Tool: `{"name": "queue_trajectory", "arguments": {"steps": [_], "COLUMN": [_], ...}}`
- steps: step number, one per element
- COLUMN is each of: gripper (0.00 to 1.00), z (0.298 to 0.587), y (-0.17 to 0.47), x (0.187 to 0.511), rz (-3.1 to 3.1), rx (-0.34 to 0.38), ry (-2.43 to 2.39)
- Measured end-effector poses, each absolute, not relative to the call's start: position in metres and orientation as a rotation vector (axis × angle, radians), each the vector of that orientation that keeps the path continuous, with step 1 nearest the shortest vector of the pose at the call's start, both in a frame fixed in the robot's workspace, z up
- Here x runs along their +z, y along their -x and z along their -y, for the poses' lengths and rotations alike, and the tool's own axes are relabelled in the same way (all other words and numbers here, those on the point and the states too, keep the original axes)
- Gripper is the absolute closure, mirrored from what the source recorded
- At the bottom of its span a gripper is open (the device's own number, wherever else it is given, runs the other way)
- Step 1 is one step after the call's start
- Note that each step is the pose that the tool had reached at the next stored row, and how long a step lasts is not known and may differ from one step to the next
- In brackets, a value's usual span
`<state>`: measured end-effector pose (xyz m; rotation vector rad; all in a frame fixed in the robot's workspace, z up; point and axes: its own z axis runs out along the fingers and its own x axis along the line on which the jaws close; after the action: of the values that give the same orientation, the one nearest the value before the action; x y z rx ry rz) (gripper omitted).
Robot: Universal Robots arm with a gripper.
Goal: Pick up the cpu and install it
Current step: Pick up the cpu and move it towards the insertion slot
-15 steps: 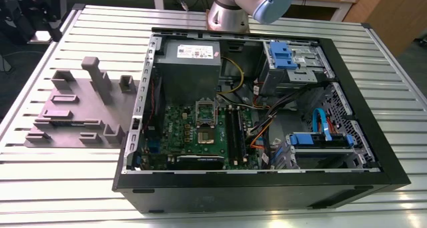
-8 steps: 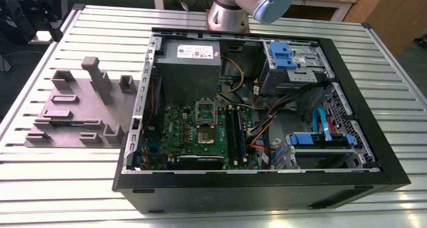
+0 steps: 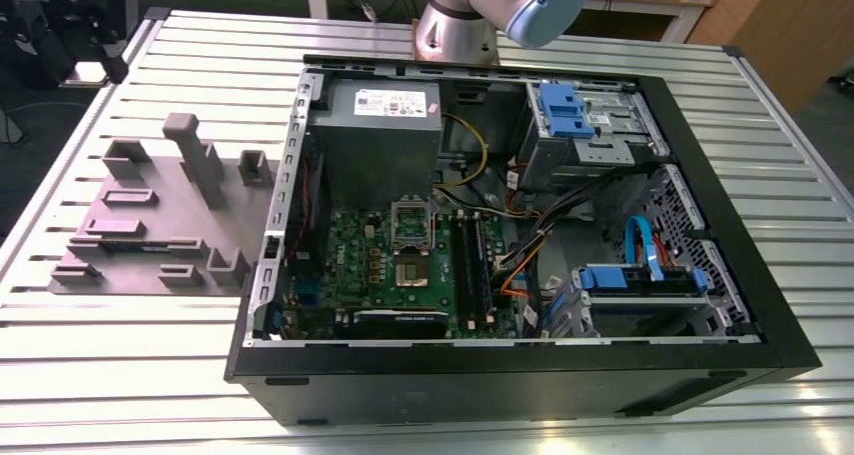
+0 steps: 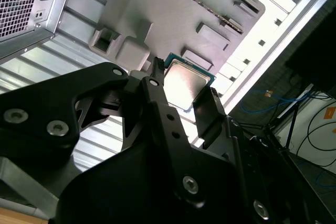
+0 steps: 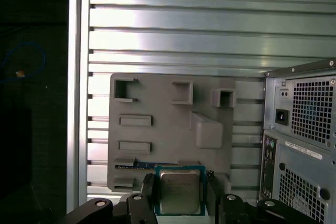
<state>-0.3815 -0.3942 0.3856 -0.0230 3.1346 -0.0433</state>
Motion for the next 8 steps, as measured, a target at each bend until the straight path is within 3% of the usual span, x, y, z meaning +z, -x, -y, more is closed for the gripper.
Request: {"name": "queue_trajectory", "arguments": {"steps": [8], "gripper": [0.53], "z": [0.3942], "y": [0.377], "x": [0.3856], "rz": [-3.135], "rx": [-0.043], "ry": [0.023]}}
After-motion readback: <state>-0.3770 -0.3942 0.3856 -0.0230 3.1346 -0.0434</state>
